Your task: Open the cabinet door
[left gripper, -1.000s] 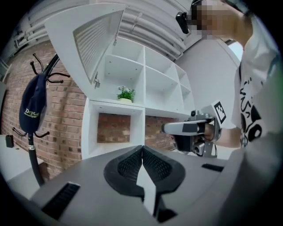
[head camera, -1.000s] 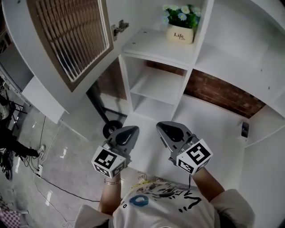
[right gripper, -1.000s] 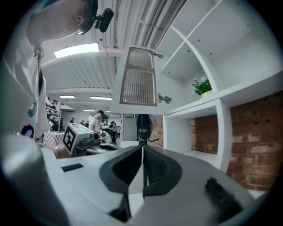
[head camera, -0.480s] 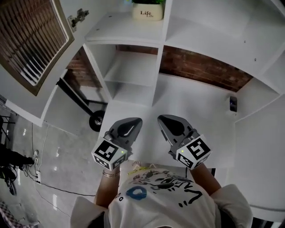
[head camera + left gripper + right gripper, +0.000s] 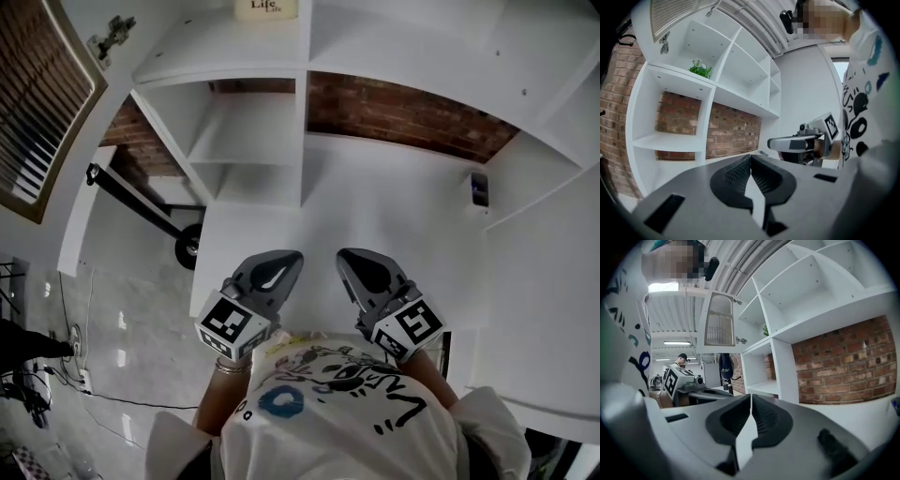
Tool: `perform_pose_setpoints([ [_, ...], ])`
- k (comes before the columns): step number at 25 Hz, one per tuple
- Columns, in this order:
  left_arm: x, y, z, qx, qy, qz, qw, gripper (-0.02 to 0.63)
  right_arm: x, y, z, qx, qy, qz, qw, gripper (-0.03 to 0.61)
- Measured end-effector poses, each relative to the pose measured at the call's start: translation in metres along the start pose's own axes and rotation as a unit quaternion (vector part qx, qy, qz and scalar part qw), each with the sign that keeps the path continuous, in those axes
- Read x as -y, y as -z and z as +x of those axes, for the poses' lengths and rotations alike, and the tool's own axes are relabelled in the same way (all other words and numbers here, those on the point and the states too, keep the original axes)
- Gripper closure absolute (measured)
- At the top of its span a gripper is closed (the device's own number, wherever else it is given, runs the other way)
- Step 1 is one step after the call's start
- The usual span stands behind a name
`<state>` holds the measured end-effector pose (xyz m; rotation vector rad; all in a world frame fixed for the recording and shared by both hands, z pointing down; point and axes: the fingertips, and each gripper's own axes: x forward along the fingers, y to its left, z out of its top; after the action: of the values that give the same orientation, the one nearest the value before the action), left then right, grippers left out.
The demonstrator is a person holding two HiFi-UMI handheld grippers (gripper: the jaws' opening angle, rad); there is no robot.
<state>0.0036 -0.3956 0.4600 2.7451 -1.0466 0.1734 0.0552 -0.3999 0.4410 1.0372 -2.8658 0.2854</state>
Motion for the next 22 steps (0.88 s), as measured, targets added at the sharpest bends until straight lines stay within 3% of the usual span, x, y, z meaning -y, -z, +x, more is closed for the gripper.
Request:
perform_pose_setpoints([
  [11, 0.011, 0.011, 0.0, 0.006, 0.024, -0.006, 0.9997, 0.598, -0.006, 0.022, -0.011, -0.005, 0.009, 0.028, 1.0, 0.551],
  [22, 0.026, 0.017, 0.001, 0.0, 0.053, -0.001, 0.9986, 0.598, -0.01, 0.039, -0.014, -0.038, 0.025, 0.01, 0.999, 0.552],
])
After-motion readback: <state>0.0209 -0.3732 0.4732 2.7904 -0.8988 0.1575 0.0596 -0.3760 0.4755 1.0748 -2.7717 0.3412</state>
